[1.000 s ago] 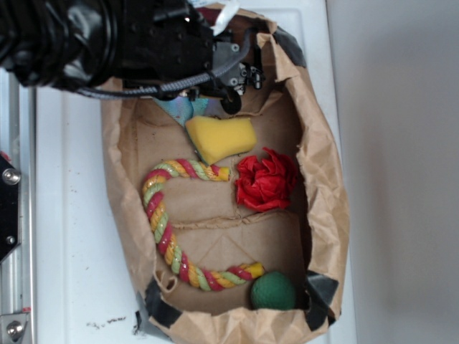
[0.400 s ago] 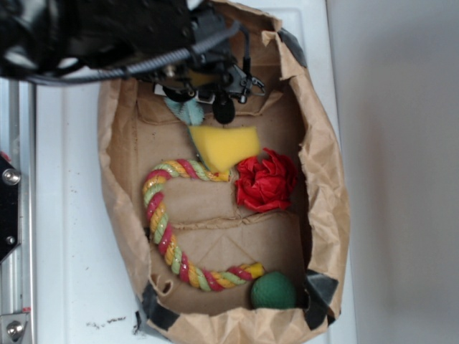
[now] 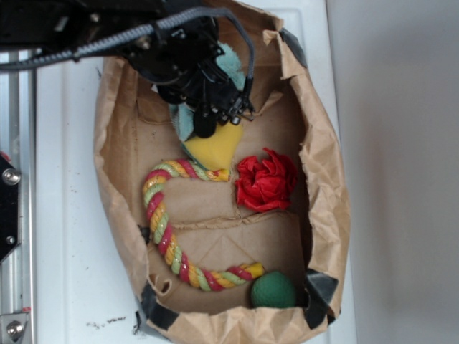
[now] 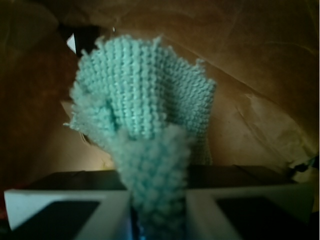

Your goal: Grab the blue cloth.

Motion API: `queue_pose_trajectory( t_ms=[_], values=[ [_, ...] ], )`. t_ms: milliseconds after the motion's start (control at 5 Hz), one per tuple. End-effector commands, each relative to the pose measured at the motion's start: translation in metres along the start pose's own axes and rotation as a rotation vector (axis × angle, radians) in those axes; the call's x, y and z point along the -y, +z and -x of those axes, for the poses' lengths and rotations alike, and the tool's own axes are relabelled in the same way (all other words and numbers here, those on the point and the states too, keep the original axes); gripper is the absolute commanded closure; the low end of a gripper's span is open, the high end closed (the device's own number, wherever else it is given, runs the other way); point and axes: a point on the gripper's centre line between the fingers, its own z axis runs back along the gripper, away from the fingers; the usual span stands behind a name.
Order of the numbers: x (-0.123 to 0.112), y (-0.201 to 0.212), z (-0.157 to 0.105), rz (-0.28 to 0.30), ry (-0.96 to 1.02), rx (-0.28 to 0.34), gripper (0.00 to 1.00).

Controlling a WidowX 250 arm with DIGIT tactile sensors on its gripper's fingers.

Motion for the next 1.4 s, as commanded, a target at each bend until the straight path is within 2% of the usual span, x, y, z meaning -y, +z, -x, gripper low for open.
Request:
queue_pose_trajectory(
  t_ms=[0,200,400,600,800,1000,1200],
  values=[
    [0.040,0.045,0.025,-0.027,-0.220,-0.079,1.00],
    [0.046,0.060,0.033,0.030,-0.290,-0.130,1.00],
    [0.034,0.073,0.035,0.146,-0.367,-0.231,1.00],
    [0.019,0.090,0.035,0.218,-0.466,-0.230,1.00],
    [0.027,0.099,0.044,0.222,-0.585,-0.307,1.00],
    [0.038,0.112,0.061,0.219,-0.777,-0.289,1.00],
    [0.050,0.119,0.064,0.230,-0.861,-0.214,1.00]
  ],
)
